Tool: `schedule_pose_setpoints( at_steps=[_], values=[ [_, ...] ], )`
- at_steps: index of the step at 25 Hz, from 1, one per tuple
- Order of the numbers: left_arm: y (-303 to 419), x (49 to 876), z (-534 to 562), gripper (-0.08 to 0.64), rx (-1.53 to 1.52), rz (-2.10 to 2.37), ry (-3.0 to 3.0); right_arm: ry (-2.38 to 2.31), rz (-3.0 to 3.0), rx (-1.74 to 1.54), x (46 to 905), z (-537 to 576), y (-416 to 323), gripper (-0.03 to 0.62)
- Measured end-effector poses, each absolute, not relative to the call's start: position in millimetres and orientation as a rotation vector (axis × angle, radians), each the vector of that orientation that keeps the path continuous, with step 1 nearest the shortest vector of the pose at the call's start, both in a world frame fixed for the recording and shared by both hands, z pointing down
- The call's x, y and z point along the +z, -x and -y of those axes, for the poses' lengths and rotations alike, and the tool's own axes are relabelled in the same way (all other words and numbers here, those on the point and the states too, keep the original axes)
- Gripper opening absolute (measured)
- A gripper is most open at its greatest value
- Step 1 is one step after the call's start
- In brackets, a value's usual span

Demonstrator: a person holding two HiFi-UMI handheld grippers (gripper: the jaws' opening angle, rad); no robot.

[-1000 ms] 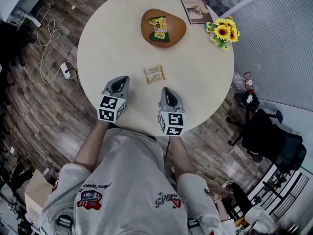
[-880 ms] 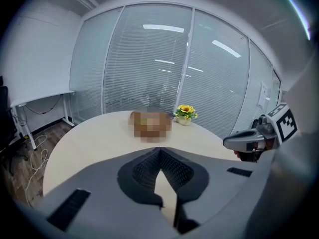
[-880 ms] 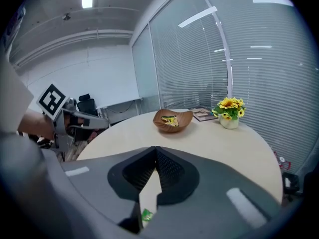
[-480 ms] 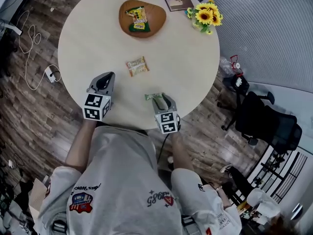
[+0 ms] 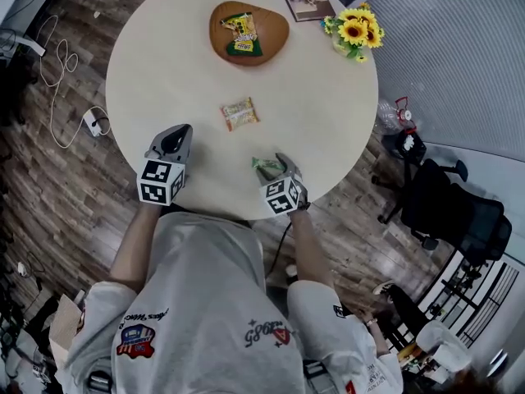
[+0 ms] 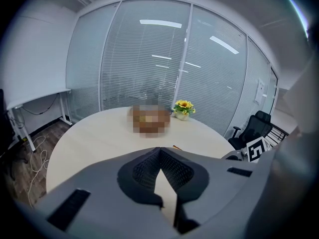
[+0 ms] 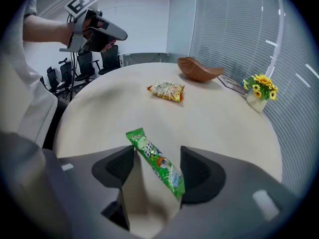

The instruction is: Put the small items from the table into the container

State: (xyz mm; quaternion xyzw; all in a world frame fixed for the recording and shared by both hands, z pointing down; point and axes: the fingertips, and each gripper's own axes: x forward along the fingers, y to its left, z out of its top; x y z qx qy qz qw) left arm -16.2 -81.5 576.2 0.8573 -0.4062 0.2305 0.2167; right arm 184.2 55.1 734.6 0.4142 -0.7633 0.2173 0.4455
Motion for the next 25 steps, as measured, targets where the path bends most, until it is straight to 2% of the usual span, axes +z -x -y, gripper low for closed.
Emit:
schedule_pose_setpoints(
  at_steps=[2,6,8,16,25],
  values=[
    [20.3,576.3,82.7,0.006,0.64,1.132,-2.368,-1.008,1.899,0.615,735.8,-57.0,-182.0,0.263],
    [24.7,577.7,87.6,0.006,0.636,1.137,-2.36,-0.953,1.911,0.638,735.7,-64.1,-167.7,0.112],
    [28.1,578.5,90.0,0.006,0.632,1.142,-2.353,-0.954,1.904,0.615,735.4,-66.1,-160.5,0.062],
    [34.9,579.6,99.2,0.006,0.62,1.153,-2.342,-1.065,1.948,0.626,714.0,-33.7,-146.1,0.041],
    [37.3,569.4,125.9,0.006,0.539,1.185,-2.33,-1.345,2.131,0.543,609.3,112.8,-139.6,0.041]
  ],
)
